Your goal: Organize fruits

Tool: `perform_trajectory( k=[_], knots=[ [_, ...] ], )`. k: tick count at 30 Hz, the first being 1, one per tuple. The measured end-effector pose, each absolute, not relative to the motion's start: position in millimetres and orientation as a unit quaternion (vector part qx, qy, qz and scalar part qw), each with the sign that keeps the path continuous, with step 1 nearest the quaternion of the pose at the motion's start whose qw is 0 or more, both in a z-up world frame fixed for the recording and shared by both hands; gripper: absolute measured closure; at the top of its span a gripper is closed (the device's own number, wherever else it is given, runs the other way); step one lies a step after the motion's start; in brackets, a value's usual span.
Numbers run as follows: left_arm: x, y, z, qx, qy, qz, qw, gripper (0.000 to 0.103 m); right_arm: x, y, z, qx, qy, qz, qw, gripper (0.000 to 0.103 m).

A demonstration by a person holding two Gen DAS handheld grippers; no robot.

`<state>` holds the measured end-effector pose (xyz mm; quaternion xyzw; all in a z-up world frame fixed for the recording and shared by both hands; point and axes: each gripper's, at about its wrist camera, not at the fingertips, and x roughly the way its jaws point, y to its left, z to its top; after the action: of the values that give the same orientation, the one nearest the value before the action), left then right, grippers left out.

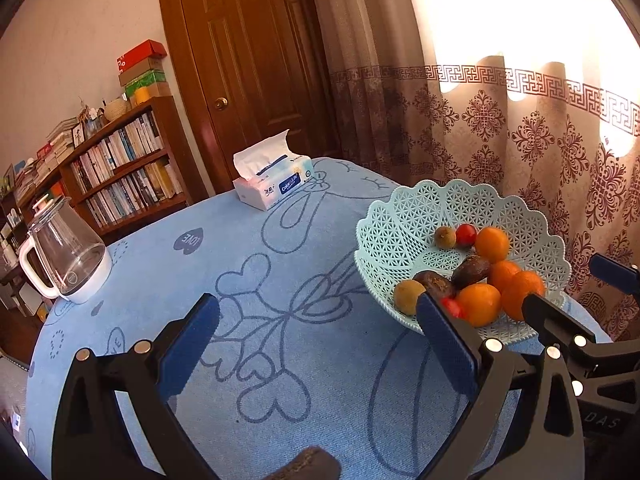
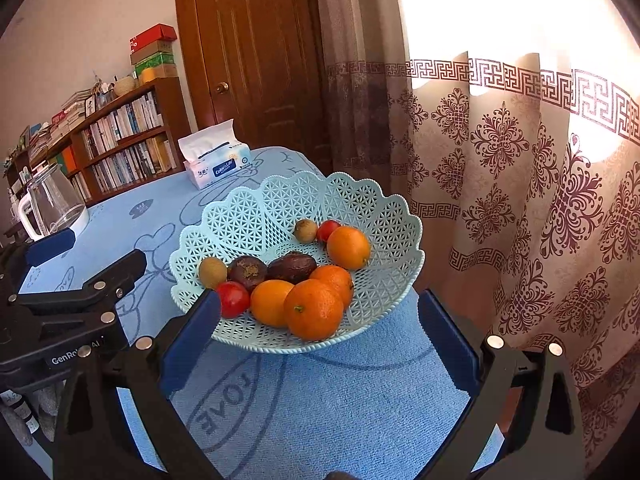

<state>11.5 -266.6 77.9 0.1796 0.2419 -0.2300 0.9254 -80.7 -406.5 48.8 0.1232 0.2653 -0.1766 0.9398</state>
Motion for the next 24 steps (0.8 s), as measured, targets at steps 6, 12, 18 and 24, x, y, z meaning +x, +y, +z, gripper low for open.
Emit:
perform_trajectory(
  k=[6,12,18,24],
  knots=[
    [10.2,-266.7,78.5,0.183,0.238,-0.227,0.927,0.005,-80.1,-406.3,48.4,0.122,0.266,-0.177,0.940,0.003],
    [10.3,-266.9,78.2,0.185,0.237,-0.224,0.927,0.005,-79.9,-406.5,47.9,0.121,0.267,-0.178,0.939,0.003],
    [11.0,-266.2,78.2,0.182,0.237,-0.217,0.929,0.005,-79.6,-406.4,47.5,0.121,0.268,-0.178,0.939,0.003],
    [12.2,-265.9,78.3,0.182,0.237,-0.215,0.930,0.005,-79.3,-406.1,47.3,0.120,0.268,-0.178,0.939,0.003]
  ],
)
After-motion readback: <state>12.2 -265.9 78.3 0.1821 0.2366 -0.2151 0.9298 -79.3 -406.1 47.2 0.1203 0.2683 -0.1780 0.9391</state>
